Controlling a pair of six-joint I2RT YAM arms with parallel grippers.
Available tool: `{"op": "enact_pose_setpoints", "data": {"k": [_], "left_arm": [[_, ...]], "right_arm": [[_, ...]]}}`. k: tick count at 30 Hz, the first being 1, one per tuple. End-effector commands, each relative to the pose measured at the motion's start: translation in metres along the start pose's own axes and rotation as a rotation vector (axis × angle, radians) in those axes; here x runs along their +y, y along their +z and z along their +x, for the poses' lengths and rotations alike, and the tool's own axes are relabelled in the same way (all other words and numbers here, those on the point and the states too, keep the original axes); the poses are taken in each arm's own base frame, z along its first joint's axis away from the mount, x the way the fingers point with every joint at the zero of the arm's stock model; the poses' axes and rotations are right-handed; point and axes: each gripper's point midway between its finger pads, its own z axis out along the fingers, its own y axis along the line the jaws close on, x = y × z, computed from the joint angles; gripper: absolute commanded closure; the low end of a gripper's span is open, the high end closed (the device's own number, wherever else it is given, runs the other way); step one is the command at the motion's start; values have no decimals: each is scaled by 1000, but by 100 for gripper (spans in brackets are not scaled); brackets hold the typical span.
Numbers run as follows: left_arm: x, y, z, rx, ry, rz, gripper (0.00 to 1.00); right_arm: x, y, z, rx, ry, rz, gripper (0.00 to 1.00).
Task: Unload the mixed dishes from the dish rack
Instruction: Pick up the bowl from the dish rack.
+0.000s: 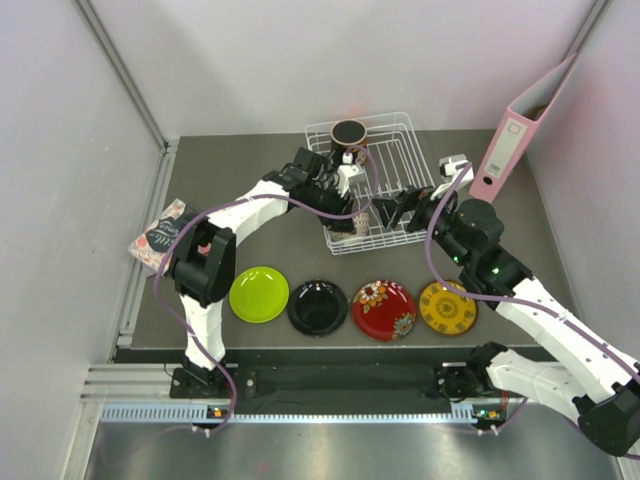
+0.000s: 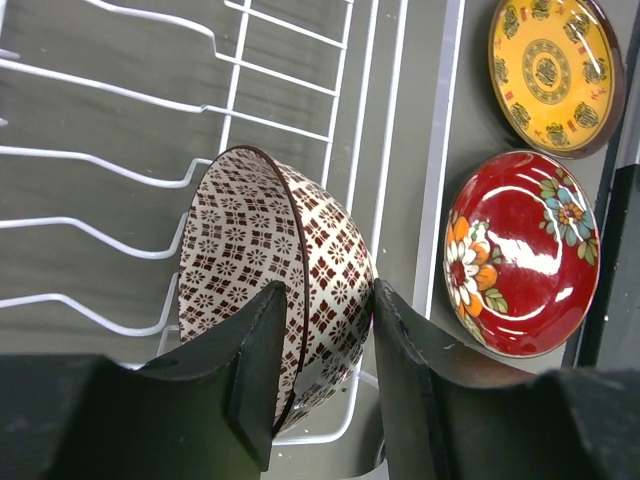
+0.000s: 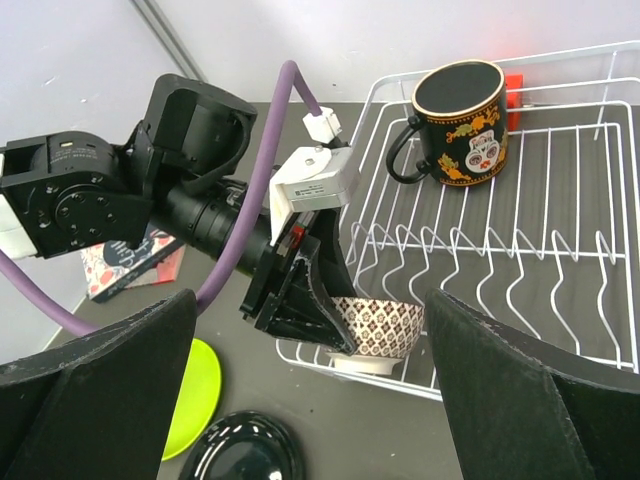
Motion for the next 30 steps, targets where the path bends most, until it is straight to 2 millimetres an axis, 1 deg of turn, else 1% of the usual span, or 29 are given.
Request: {"op": "enact_pose_setpoints", "data": {"k": [1,5,8,10,13,14,15,16,19,21,23,24,27,30], "left_arm": [[-10,-9,-8,-7,15,37,100],[-13,-14,-19,-31,17,40,100],[-14,-21,-32,-61,18,41,100],[-12,-23,-35,-61,17,26,100],[-7,-26,-36,-61,8,9,89],[-4,-25,-34,-59,-5,4,82],[-2,-26,-34,-61,-12,0,80],[-1,-26,-34,-62,-16,-1,76],[3,-27,-35,-65,-29,-21,61],[6,-30,-39,-76,-31,-31,55],[8,-30,-40,-79,-35,-32,53],[9,-31,-39,-78,-39,-31,51],[12,-31,-37,-76,-49,-31,50],[12,-26,-32,-68,-64,-13,50]], "right_arm": [[5,-1,-13,-45,8,-23,5],[5,-3,-11,-44,9,-23,5],[4,-4,-12,-48,10,-19,5],[3,-4,-12,-49,7,-16,5],[3,-4,-12,-50,10,-15,5],[4,-4,-12,-47,10,-17,5],[3,-4,-11,-47,10,-15,5],[3,-4,-11,-45,9,-16,5],[4,-5,-12,-47,13,-17,5],[3,-5,-9,-41,11,-18,5],[3,-5,-9,-42,14,-15,5],[2,-4,-8,-40,14,-15,5],[2,-4,-8,-41,14,-13,5],[2,-4,-7,-38,12,-12,5]]}}
